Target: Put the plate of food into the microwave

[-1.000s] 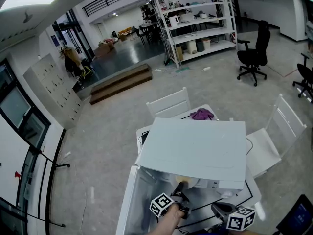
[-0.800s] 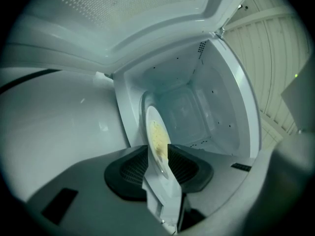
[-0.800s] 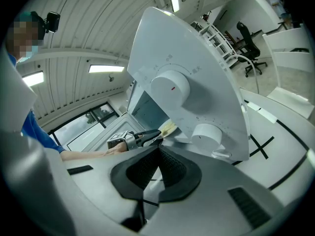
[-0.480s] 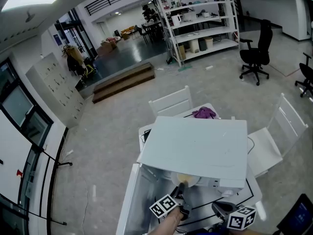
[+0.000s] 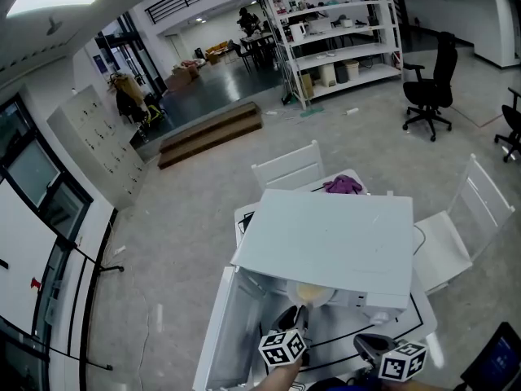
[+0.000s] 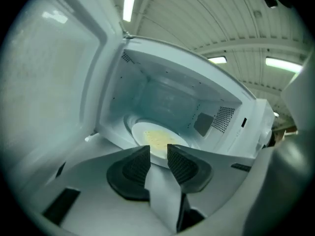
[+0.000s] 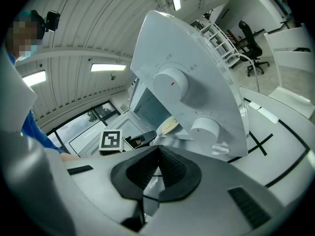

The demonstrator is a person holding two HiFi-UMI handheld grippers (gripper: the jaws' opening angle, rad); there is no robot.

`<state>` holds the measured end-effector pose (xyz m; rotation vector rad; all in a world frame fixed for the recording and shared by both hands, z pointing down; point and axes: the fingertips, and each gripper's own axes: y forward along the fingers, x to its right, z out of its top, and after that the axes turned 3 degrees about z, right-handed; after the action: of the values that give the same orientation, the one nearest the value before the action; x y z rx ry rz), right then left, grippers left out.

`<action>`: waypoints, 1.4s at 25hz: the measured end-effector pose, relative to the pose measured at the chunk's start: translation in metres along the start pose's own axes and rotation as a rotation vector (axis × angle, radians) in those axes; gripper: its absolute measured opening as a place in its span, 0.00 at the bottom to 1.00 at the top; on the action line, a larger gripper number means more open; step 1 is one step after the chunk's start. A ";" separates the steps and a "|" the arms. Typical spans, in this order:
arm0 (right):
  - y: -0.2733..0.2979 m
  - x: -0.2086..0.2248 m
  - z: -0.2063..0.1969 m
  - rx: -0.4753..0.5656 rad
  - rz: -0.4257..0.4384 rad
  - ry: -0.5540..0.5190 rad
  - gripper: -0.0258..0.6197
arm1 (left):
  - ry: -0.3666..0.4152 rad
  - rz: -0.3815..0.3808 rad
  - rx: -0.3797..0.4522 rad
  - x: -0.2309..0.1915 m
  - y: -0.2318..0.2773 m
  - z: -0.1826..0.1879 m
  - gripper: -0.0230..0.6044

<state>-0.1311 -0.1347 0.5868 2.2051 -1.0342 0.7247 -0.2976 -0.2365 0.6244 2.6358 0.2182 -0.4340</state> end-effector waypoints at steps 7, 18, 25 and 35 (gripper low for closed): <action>0.001 -0.002 -0.001 -0.002 0.006 -0.004 0.04 | 0.173 0.000 -0.045 0.008 0.004 -0.006 0.21; 0.000 0.004 0.002 0.015 -0.001 -0.003 0.04 | 0.234 0.009 -0.077 0.007 0.019 -0.008 0.21; -0.001 0.009 0.003 0.022 -0.011 -0.003 0.04 | 0.258 0.009 -0.087 0.006 0.034 -0.006 0.21; -0.002 0.013 0.004 0.026 -0.026 0.001 0.04 | 0.279 0.000 -0.103 0.008 0.047 0.001 0.21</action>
<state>-0.1213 -0.1431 0.5927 2.2362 -0.9989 0.7318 -0.2803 -0.2783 0.6403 2.5867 0.3190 -0.0506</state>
